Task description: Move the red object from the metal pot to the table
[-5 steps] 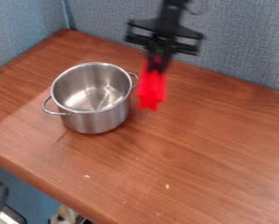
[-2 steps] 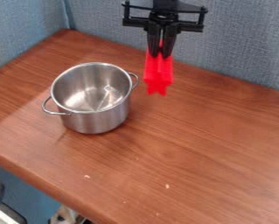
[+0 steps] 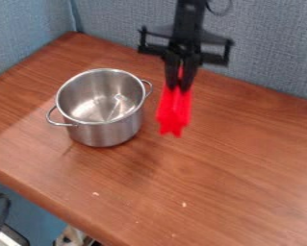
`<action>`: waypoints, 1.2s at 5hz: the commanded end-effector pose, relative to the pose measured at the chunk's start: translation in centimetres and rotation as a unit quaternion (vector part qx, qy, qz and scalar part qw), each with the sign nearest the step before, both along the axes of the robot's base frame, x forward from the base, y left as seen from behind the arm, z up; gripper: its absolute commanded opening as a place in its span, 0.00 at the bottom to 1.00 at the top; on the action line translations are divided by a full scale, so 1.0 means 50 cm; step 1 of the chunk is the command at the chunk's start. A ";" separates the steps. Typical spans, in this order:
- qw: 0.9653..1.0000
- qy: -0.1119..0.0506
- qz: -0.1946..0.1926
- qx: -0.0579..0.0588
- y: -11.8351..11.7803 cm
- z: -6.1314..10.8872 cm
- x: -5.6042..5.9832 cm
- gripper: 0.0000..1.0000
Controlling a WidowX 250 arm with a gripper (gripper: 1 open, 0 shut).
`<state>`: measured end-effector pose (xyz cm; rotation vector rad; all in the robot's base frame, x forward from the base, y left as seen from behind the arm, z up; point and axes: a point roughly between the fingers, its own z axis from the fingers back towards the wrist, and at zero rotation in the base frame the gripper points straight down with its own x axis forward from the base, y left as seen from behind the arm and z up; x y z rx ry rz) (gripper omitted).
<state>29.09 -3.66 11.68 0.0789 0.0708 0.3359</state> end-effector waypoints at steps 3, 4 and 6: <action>0.998 -0.044 -0.034 0.009 0.015 0.067 -0.012 0.00; 0.996 -0.045 -0.074 0.006 0.033 0.079 -0.029 0.00; 0.990 -0.045 -0.134 0.001 0.043 0.056 -0.071 0.00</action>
